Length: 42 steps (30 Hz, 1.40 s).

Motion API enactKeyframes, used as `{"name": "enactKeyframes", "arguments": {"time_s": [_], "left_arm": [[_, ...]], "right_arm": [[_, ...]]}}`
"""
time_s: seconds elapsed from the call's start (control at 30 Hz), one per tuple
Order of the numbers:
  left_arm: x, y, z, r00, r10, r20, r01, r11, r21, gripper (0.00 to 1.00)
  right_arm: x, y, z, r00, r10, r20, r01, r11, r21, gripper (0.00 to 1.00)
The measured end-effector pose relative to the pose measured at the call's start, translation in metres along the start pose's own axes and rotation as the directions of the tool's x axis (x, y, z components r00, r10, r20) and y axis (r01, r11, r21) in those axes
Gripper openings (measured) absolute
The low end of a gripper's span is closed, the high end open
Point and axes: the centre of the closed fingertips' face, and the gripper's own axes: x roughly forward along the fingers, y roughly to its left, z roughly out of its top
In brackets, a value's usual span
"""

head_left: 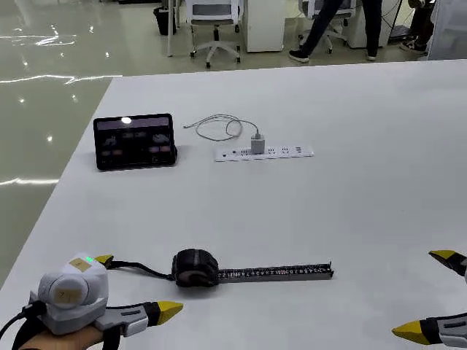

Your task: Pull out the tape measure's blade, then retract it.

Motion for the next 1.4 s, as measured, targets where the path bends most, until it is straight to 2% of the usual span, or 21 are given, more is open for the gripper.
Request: {"name": "enactKeyframes", "arguments": {"time_s": [0.13, 0.23, 0.27, 0.3, 0.37, 0.47, 0.57, 0.73, 0.8, 0.9, 0.93, 0.97, 1.0, 1.03, 1.07, 1.1, 1.17, 1.2, 1.3, 1.33, 1.4], "left_arm": [[0.014, -0.008, 0.009, 0.9999, 0.004, 0.013, -0.004, 1.000, 0.008, 1.00], [0.025, -0.010, 0.008, 0.9998, 0.020, 0.000, -0.020, 1.000, 0.008, 1.00], [0.027, -0.009, 0.006, 0.9994, 0.033, -0.010, -0.033, 0.999, -0.018, 1.00], [0.031, -0.007, 0.001, 0.9981, 0.056, -0.026, -0.058, 0.995, -0.085, 1.00], [0.034, -0.006, 0.004, 0.9968, 0.079, -0.001, -0.079, 0.992, -0.096, 1.00], [0.041, -0.003, 0.002, 0.9877, 0.156, 0.008, -0.155, 0.984, -0.089, 1.00], [0.049, -0.005, 0.001, 0.9803, 0.197, -0.008, -0.197, 0.975, -0.103, 1.00], [0.058, -0.009, 0.010, 0.9738, 0.226, 0.023, -0.223, 0.969, -0.103, 1.00], [0.061, -0.011, 0.009, 0.9732, 0.229, 0.024, -0.223, 0.964, -0.142, 1.00], [0.065, -0.013, 0.004, 0.9622, 0.269, 0.043, -0.258, 0.950, -0.174, 1.00], [0.064, -0.012, 0.004, 0.9505, 0.303, 0.068, -0.287, 0.940, -0.182, 1.00], [0.067, -0.018, -0.002, 0.9531, 0.295, 0.068, -0.279, 0.943, -0.178, 1.00], [0.071, -0.025, -0.007, 0.9618, 0.267, 0.059, -0.252, 0.949, -0.192, 1.00], [0.073, -0.029, -0.009, 0.9662, 0.252, 0.052, -0.237, 0.949, -0.207, 1.00], [0.076, -0.031, -0.010, 0.9674, 0.249, 0.045, -0.235, 0.950, -0.205, 1.00], [0.078, -0.033, -0.009, 0.9679, 0.248, 0.043, -0.234, 0.951, -0.200, 1.00], [0.080, -0.037, -0.004, 0.9672, 0.246, 0.062, -0.235, 0.961, -0.149, 1.00], [0.081, -0.038, -0.004, 0.9660, 0.251, 0.064, -0.239, 0.959, -0.150, 1.00], [0.082, -0.040, -0.003, 0.9634, 0.255, 0.083, -0.237, 0.955, -0.180, 1.00], [0.083, -0.039, -0.003, 0.9569, 0.266, 0.116, -0.234, 0.943, -0.235, 1.00], [0.085, -0.036, -0.013, 0.9591, 0.267, 0.093, -0.242, 0.945, -0.222, 1.00]], "right_arm": [[0.010, -0.003, 0.006, 0.9987, 0.047, -0.019, -0.047, 0.998, -0.045, 1.00], [0.016, -0.005, 0.012, 0.9974, 0.067, -0.029, -0.069, 0.995, -0.076, 1.00], [0.018, -0.005, 0.013, 0.9972, 0.068, -0.031, -0.071, 0.994, -0.087, 1.00], [0.019, -0.009, 0.015, 0.9977, 0.058, -0.036, -0.061, 0.993, -0.102, 1.00], [0.020, -0.010, 0.021, 0.9977, 0.063, -0.027, -0.065, 0.993, -0.103, 1.00], [0.027, -0.015, 0.028, 0.9974, 0.070, -0.017, -0.071, 0.991, -0.110, 1.00], [0.034, -0.013, 0.034, 0.9961, 0.085, -0.025, -0.087, 0.988, -0.129, 1.00], [0.046, -0.008, 0.046, 0.9916, 0.122, -0.043, -0.127, 0.977, -0.171, 1.00], [0.051, -0.006, 0.049, 0.9887, 0.140, -0.052, -0.148, 0.971, -0.188, 1.00], [0.065, -0.002, 0.051, 0.9809, 0.175, -0.085, -0.190, 0.954, -0.230, 1.00], [0.068, -0.003, 0.051, 0.9791, 0.180, -0.094, -0.198, 0.950, -0.239, 1.00], [0.073, 0.000, 0.050, 0.9743, 0.193, -0.117, -0.217, 0.944, -0.248, 1.00], [0.076, 0.001, 0.050, 0.9708, 0.200, -0.132, -0.228, 0.940, -0.254, 1.00], [0.079, 0.003, 0.051, 0.9691, 0.206, -0.136, -0.235, 0.936, -0.261, 1.00], [0.083, 0.005, 0.054, 0.9669, 0.216, -0.136, -0.246, 0.930, -0.272, 1.00], [0.086, 0.006, 0.055, 0.9646, 0.223, -0.140, -0.255, 0.928, -0.273, 1.00], [0.093, 0.009, 0.051, 0.9523, 0.251, -0.173, -0.291, 0.917, -0.273, 1.00], [0.097, 0.010, 0.050, 0.9506, 0.253, -0.179, -0.296, 0.915, -0.274, 1.00], [0.107, 0.011, 0.045, 0.9379, 0.273, -0.214, -0.329, 0.896, -0.298, 1.00], [0.111, 0.011, 0.044, 0.9353, 0.272, -0.226, -0.333, 0.894, -0.301, 1.00], [0.116, 0.011, 0.043, 0.9308, 0.277, -0.238, -0.344, 0.886, -0.312, 1.00]]}}
